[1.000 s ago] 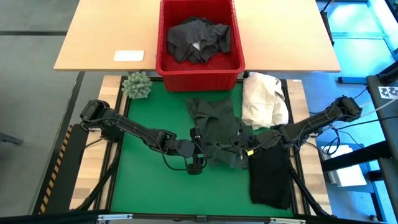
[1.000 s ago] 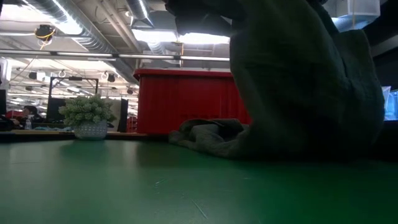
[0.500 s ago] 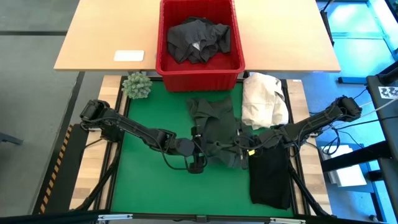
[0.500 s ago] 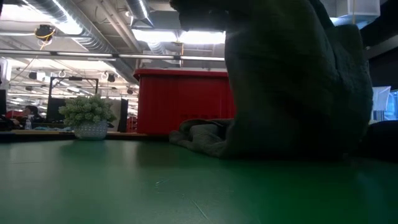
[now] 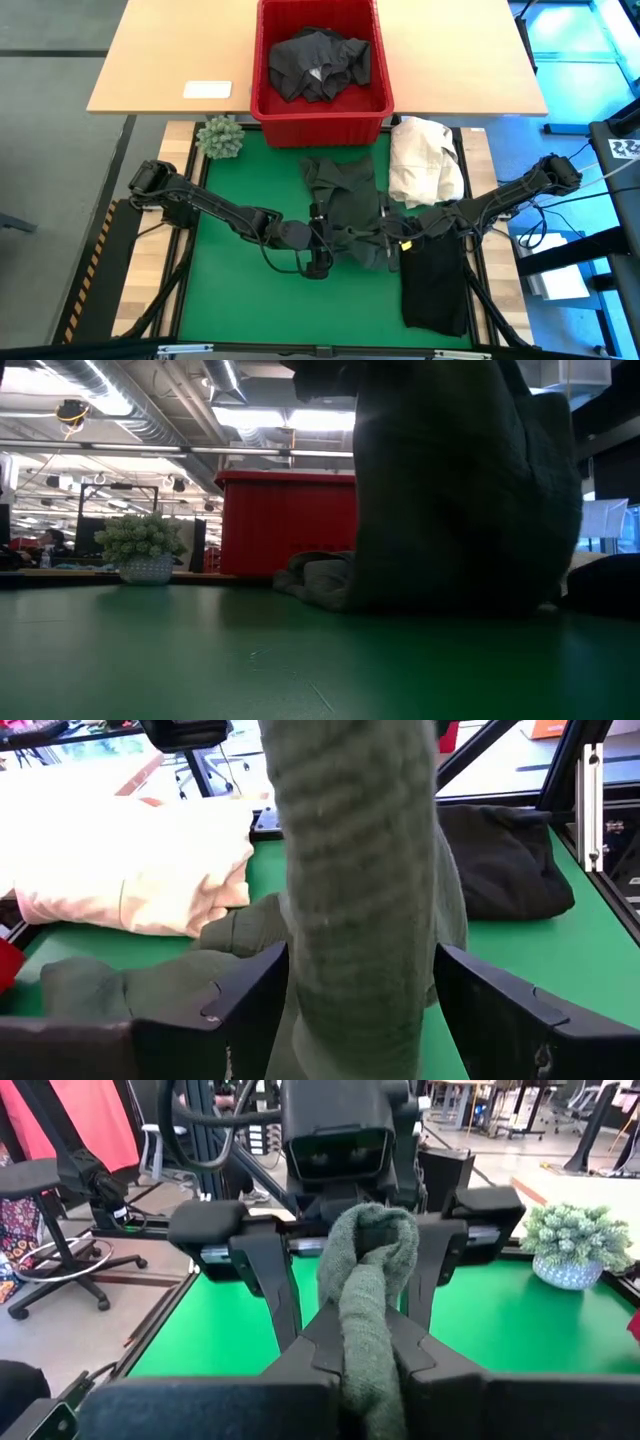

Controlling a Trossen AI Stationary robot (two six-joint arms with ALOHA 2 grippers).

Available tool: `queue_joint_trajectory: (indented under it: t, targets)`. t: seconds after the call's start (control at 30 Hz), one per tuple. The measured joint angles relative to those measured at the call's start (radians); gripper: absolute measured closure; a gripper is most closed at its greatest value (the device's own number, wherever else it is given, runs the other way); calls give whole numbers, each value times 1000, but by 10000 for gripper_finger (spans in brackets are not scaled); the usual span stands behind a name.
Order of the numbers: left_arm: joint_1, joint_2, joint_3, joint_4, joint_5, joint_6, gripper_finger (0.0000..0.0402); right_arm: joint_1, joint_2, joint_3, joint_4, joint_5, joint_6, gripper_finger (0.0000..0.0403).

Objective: Fold laundry
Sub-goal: Fold the green polo shirt

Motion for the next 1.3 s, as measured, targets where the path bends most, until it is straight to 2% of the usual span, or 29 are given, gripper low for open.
queue_joint_trajectory:
  t: [0.23,0.37,0.57,0.8,1.03,1.13,1.3]
  targets:
    - [0,0,0,53,0,21,159,0,0,0,22,0,-21,382]
    - [-3,0,0,80,0,61,178,0,0,0,22,0,-21,382]
    - [-3,0,0,78,0,89,248,0,0,0,22,0,-21,382]
    - [-3,0,0,78,0,145,382,0,0,0,33,14,-20,381]
    - [-9,0,2,48,-4,143,397,0,-9,-1,17,34,-19,378]
    - [-14,-18,2,13,-10,142,397,0,-29,7,-36,35,-21,354]
    - [-23,-42,1,-45,-29,141,399,1,-44,78,-191,37,-17,277]
